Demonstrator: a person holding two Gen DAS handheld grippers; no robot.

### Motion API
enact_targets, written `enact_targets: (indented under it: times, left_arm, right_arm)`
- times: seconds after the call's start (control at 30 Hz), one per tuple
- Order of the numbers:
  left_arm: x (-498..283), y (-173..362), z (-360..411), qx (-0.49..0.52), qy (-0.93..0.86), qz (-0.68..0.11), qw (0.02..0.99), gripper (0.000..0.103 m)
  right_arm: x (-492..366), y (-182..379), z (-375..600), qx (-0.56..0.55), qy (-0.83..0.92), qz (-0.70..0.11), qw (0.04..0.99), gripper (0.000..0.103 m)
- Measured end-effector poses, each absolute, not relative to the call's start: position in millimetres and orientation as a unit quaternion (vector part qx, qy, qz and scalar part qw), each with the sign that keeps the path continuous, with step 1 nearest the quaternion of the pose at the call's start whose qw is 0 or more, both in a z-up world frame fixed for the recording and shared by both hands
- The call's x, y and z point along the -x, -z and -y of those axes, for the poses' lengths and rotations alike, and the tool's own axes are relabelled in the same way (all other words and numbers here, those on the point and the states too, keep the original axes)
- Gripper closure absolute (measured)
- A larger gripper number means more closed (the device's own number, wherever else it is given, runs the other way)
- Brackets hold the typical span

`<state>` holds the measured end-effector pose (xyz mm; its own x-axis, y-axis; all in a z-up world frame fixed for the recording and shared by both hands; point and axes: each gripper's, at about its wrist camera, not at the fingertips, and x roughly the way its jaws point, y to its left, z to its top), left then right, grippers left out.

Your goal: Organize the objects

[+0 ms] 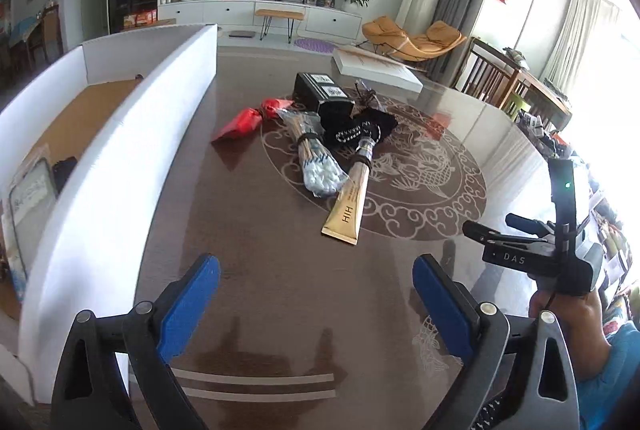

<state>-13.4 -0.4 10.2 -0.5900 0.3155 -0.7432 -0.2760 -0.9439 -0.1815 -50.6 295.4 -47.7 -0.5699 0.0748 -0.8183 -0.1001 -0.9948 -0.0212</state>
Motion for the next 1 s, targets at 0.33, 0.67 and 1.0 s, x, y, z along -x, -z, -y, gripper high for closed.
enact_targets:
  times: [0.33,0.67,1.0]
  left_arm:
    - [56,23,-13,0.419,-0.895,-0.023,0.149,0.005]
    - [64,48,-10,0.441,-0.886,-0.012,0.141,0.004]
    - [63,52,-24,0.452,-0.881,-0.058,0.126,0.000]
  right_arm:
    - [46,57,-306,0.453,-0.890,-0.033,0.047,0.000]
    - [51,59,-300,0.458,-0.887,-0.021,0.054,0.000]
    - [51,59,-300,0.458,-0.887,-0.021,0.054,0.000]
